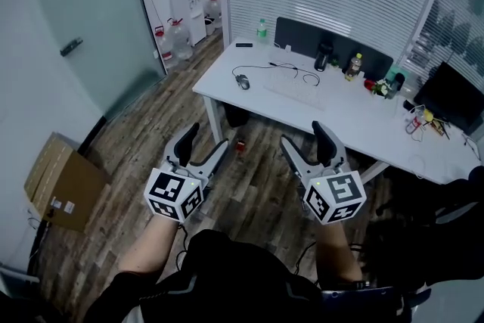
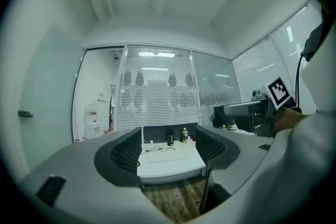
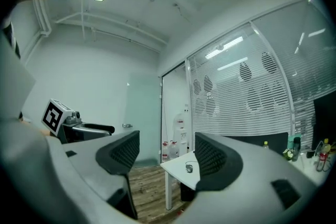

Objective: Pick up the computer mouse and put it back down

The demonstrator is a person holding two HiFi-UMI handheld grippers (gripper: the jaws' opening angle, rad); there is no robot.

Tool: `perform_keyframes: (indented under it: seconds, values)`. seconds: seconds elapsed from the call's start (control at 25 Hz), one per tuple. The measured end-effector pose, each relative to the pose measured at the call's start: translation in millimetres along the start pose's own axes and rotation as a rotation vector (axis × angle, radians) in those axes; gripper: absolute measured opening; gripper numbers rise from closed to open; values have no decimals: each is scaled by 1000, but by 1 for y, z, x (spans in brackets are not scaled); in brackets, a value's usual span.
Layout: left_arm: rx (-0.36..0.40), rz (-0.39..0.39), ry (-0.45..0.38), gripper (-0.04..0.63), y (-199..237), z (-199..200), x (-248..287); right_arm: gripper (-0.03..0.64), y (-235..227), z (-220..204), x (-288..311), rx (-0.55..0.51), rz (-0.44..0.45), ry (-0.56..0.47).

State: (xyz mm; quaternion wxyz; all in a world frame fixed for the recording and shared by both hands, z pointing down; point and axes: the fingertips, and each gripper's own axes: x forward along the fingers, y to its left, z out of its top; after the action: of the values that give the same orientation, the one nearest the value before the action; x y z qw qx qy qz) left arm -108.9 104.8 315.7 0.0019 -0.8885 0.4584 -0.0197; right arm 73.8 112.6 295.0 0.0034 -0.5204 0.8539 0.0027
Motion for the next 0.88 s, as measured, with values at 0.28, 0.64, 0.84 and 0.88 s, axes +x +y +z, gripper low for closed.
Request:
perform_keyframes:
  seconds: [0.28,0.64,0.84,0.88]
  values:
    - [-15,1,11,321,11,-11,38,327,-21,-22,21,-26,12,47]
    - [2,-54,8,321,74,-9,115,328,-43,-24,110,-45,-8,59]
    - [6,-91,-3,321,127,-1,161,330,-57,-16,171,-44,-45,62]
    - [0,-93,-8,321,139,0,169,330,-59,-15,184,-49,-52,66]
